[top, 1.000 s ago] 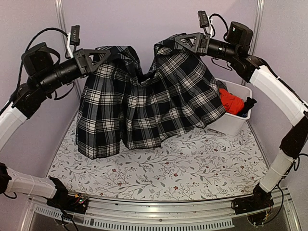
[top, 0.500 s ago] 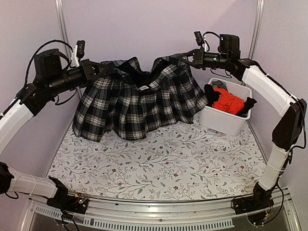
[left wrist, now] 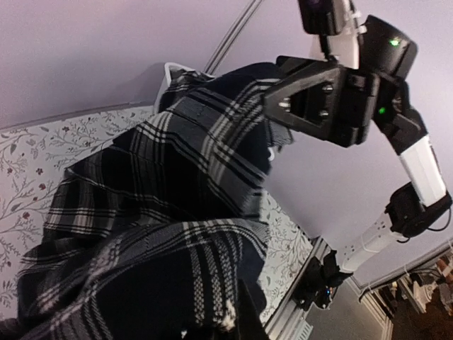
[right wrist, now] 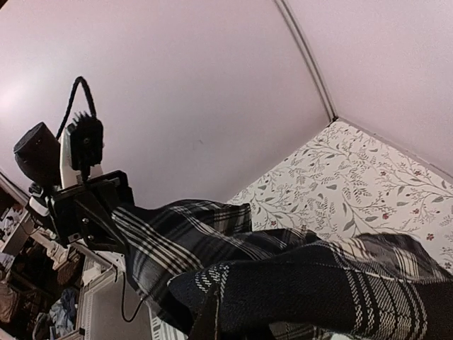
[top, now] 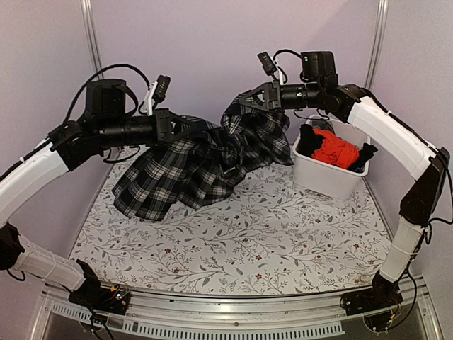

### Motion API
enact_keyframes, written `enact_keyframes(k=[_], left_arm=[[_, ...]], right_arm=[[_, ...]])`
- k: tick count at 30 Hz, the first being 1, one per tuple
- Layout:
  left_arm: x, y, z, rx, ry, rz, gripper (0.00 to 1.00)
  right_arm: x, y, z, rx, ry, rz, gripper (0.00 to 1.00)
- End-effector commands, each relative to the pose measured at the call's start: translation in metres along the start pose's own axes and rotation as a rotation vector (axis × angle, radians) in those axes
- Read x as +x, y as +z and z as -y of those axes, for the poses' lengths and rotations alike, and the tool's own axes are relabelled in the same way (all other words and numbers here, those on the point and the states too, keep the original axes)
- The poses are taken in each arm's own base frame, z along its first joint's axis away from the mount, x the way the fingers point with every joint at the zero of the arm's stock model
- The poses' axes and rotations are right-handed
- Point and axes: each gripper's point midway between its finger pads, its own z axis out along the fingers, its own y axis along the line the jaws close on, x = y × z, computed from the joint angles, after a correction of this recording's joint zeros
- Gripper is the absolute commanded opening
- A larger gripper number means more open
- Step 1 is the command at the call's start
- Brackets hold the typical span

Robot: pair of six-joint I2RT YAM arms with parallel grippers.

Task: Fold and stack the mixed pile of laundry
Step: Flatten out the crumpled skirt at the center of the board.

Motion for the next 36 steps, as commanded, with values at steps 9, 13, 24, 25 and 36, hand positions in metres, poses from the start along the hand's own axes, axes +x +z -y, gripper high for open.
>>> enact_keyframes(k=[9,13,24,25,36], left_arm=[[-0.040,-0.058,-0.043,-0.106,-0.127,0.195,0.00],[-0.057,-0.057,-0.096,-0.163,-0.177,0.246,0.00],[-0.182,-0.037,-0.215,-0.118,-0.099,0.399,0.00],[-0.193,-0.039,-0.207,-0.104,-0.040,0.413,0.00],[-0.009,-0.048,-0.266,-0.242,-0.241,0.298,0.00]], right_arm=[[-0.035,-0.040,-0.007,0.063,-0.017,0.131,0.00],[-0.055,-0.036,0.029,0.093,0.007,0.186,0.00],[-0.120,0.007,0.154,-0.093,0.104,0.416,0.00],[-0.121,0.007,0.155,-0.116,0.113,0.430,0.00],[0.018,0.040,0.211,-0.001,0.154,0.189,0.00]])
